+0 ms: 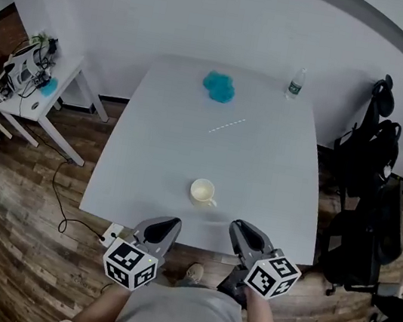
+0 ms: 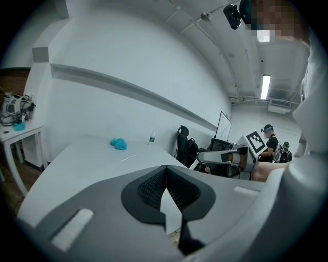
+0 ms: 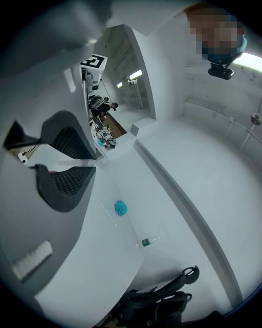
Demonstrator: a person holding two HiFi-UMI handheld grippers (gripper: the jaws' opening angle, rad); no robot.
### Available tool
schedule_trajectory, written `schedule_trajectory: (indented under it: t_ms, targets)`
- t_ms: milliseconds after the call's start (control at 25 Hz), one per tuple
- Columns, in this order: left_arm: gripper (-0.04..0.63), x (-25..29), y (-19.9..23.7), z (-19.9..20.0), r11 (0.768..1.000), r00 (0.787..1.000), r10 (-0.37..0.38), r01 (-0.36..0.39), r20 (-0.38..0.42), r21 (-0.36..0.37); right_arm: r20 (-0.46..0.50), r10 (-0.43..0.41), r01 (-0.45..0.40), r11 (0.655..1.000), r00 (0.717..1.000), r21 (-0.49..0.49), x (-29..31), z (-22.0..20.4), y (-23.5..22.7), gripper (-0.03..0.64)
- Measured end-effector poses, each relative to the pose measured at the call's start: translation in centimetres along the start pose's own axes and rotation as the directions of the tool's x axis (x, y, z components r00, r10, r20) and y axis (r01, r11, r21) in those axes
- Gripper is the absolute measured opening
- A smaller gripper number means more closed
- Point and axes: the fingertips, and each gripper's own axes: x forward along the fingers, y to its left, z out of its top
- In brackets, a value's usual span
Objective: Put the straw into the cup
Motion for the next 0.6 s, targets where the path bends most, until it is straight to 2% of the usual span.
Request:
schedule_trajectory:
  t_ms: [320,600]
  targets:
    - [0.018,2.0,1.1,1.0,1.000,1.000,0.014,-0.014,-0.018,0.012,0.015,-0.008,0.008,1.000,1.000,0.021,0.4,1.2,-1.9,0.051]
    - [0.018,3.2,2.0,1.5,1.000,1.000,-0.010,0.010,-0.028,0.011,0.027,-0.043,0.043,0.999,0.999,0.018,1.4,2.4,-2.7,0.051]
